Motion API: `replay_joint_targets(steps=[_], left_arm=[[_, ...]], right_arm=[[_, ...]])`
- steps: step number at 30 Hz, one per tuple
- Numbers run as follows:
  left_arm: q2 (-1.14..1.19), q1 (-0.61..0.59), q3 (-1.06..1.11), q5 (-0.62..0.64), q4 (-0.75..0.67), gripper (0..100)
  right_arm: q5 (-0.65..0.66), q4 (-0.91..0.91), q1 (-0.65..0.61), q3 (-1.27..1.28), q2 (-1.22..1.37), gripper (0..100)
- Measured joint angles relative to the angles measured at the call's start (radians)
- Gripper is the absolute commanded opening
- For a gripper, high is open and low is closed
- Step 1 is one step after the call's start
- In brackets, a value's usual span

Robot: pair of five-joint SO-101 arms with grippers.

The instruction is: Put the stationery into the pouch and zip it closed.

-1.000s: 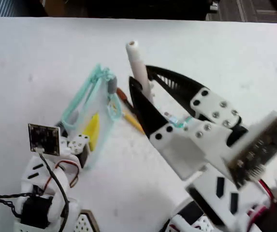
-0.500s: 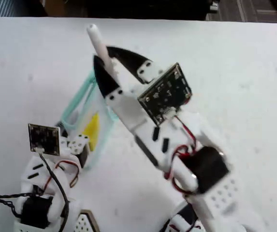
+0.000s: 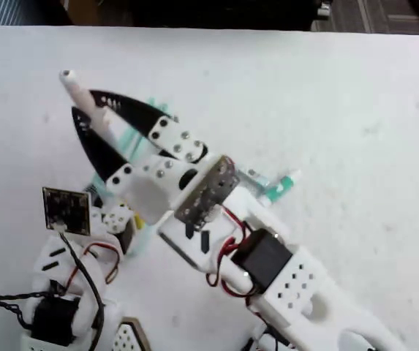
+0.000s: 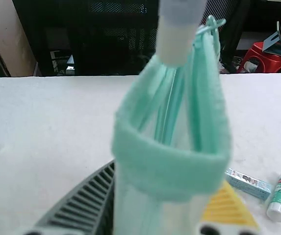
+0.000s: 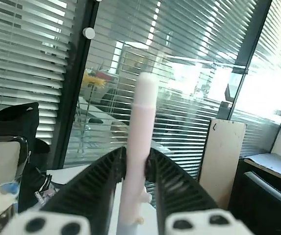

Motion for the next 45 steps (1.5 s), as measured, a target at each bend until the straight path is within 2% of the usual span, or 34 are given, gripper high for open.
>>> replay_joint_targets(steps=[14,21,27,32,39,42,45], left_arm=[[0.0,0.0,0.0,0.0,0.0,22],[0.0,0.0,0.0,0.0,0.0,22],[0.0,0.0,0.0,0.0,0.0,22],[0.0,0.0,0.0,0.0,0.0,22],[0.0,0.0,0.0,0.0,0.0,22],[0.0,0.0,0.0,0.0,0.0,22],[0.0,0.0,0.0,0.0,0.0,22]], right_arm=[[0.002,0.0,0.0,0.199,-0.055,1.7],[0.002,0.0,0.002,0.215,-0.057,2.6],[0.002,0.0,0.002,0.215,-0.057,18.4],[0.002,0.074,0.005,0.215,-0.06,16.6],[0.002,0.077,0.005,0.215,-0.114,14.9],[0.0,0.077,0.054,0.215,-0.17,14.9],[0.0,0.077,0.163,0.201,-0.222,14.9]])
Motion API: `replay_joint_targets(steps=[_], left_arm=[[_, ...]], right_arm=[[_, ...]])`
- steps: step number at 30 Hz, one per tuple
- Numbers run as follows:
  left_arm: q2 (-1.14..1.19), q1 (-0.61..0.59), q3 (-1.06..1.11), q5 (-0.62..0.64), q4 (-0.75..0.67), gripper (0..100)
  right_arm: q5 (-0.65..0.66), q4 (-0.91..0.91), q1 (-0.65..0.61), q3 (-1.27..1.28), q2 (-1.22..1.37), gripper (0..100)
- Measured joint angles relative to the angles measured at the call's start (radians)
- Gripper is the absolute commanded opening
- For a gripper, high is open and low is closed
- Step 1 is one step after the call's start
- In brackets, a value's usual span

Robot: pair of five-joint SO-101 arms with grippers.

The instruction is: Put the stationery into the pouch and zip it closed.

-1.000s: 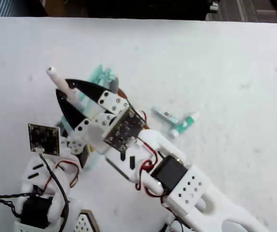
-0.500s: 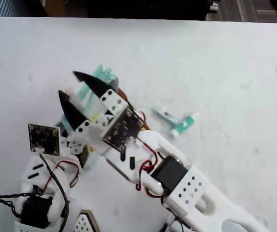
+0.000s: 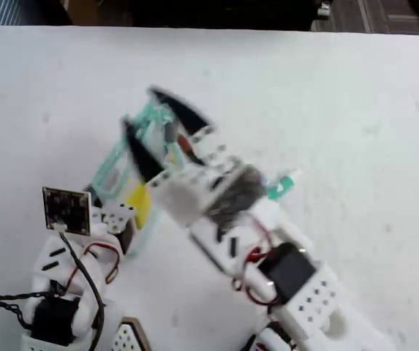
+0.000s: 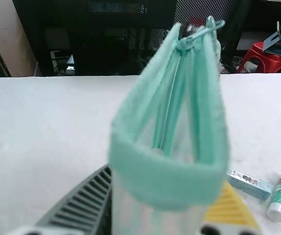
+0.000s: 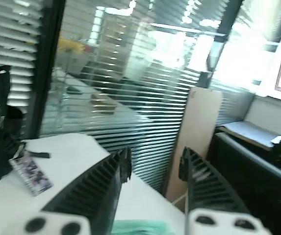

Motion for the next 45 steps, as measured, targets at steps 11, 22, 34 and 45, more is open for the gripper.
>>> replay_joint_targets(steps=[11,22,34,45], left_arm=[[0.0,-0.031,0.0,0.0,0.0,17],[0.002,-0.068,0.0,0.0,0.0,17],[0.005,-0.173,0.0,0.038,0.0,17],[0.005,-0.235,0.0,0.078,-0.011,17]], right_arm=[[0.0,0.1,0.437,0.155,-0.112,15.2],[0.0,0.101,0.377,0.273,-0.152,14.9],[0.0,0.144,0.377,0.169,0.129,14.9],[0.0,0.45,0.315,-0.238,0.712,14.9]])
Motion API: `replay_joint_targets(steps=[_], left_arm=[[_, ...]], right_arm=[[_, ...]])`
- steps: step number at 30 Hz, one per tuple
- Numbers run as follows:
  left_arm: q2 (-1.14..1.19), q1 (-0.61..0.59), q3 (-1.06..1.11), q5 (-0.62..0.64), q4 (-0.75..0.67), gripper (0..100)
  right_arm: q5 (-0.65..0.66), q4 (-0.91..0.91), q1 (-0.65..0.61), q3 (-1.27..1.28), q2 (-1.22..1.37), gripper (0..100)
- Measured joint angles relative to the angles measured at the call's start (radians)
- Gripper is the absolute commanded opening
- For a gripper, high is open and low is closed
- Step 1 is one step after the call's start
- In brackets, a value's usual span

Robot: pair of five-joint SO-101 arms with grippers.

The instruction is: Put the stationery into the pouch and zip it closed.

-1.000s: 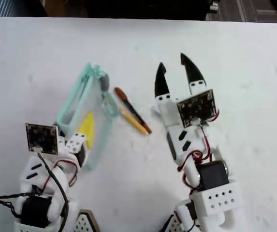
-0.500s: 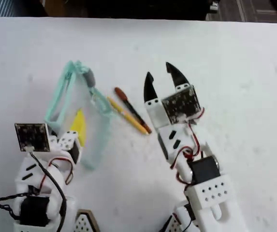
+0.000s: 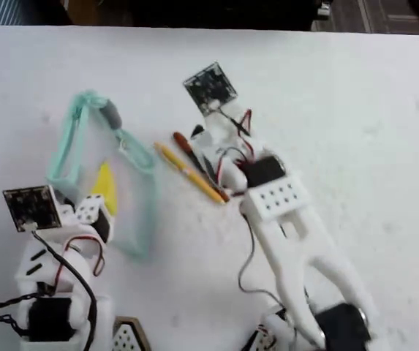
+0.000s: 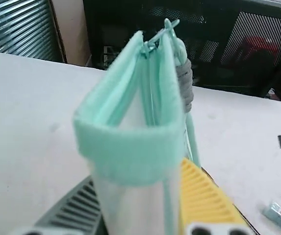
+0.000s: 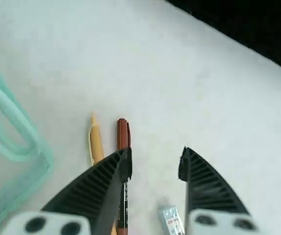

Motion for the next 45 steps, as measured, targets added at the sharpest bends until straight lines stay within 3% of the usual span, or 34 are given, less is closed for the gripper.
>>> replay_joint_targets(steps=[19,27,31,45], left_arm=[[0.0,-0.015,0.0,0.021,-0.012,17],[0.0,-0.015,0.0,0.021,-0.012,17],[0.0,-0.015,0.0,0.021,-0.012,17],[-0.005,0.051,0.0,0.018,-0.012,17]], right_arm=[[0.0,0.009,-0.064,-0.345,0.694,14.9],[0.0,0.009,-0.054,-0.4,0.766,13.6],[0.0,0.009,-0.048,-0.416,0.789,1.5],[0.0,0.117,-0.009,-0.471,0.799,1.6]])
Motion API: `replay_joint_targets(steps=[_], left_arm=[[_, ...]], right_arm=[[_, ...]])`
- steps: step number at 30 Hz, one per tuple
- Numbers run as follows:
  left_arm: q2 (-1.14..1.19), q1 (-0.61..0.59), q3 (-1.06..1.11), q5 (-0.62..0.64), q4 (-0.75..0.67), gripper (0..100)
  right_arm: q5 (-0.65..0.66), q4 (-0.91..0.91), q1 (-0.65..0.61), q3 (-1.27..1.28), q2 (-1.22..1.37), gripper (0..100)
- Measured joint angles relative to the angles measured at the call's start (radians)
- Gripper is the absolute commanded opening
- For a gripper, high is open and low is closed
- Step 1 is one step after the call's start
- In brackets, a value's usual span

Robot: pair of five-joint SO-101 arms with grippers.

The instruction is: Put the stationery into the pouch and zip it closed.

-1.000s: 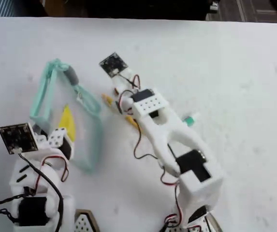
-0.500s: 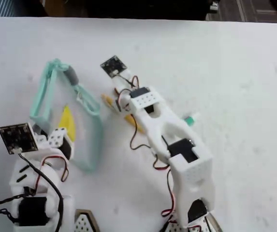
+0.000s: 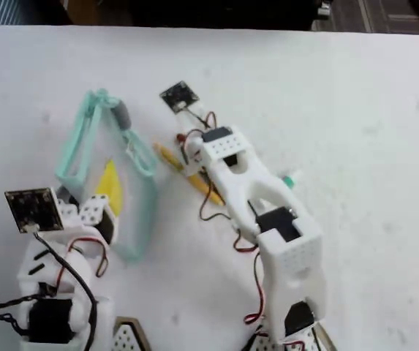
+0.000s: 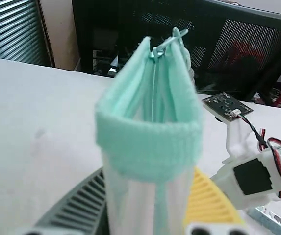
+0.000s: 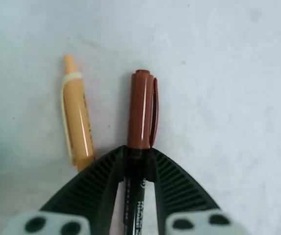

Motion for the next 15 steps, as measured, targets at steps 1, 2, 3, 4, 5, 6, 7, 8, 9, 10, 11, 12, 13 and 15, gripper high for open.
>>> replay_joint_targets(steps=[1,2,3,4,5,6,7,8,9,10,11,12,13,15], left_arm=[[0.0,0.0,0.0,0.0,0.0,17],[0.0,0.0,0.0,0.0,0.0,17],[0.0,0.005,0.0,0.0,0.0,17],[0.0,0.012,0.0,0.0,0.0,17],[0.0,0.025,0.0,0.0,0.0,17],[0.0,0.041,0.0,0.0,0.0,17],[-0.002,0.057,0.0,-0.002,0.0,17],[-0.002,0.071,0.0,-0.002,0.0,17],[-0.002,0.081,0.0,-0.008,0.0,17],[-0.002,0.087,0.0,-0.025,0.0,17],[-0.002,0.092,0.0,-0.041,0.0,17],[-0.002,0.095,0.0,-0.051,0.0,18],[-0.002,0.098,0.0,-0.057,0.0,20],[-0.002,0.1,0.0,-0.061,0.0,23]], right_arm=[[0.0,0.026,0.003,-0.015,0.0,1.6],[0.0,0.048,0.006,-0.029,0.0,1.6],[0.0,0.071,0.009,-0.043,-0.002,1.6],[0.0,0.092,0.012,-0.057,-0.002,1.6],[0.0,0.109,0.017,-0.071,-0.008,1.6],[0.0,0.123,0.02,-0.081,-0.014,1.6],[0.0,0.133,0.021,-0.094,-0.02,1.6],[0.0,0.146,0.021,-0.104,-0.031,1.6],[0.0,0.158,0.021,-0.117,-0.04,1.6],[0.0,0.173,0.021,-0.126,-0.052,1.6],[0.0,0.189,0.021,-0.132,-0.064,1.6],[0.0,0.203,0.021,-0.132,-0.078,1.6],[0.0,0.215,0.021,-0.132,-0.094,1.6],[0.0,0.236,0.021,-0.132,-0.126,1.6]])
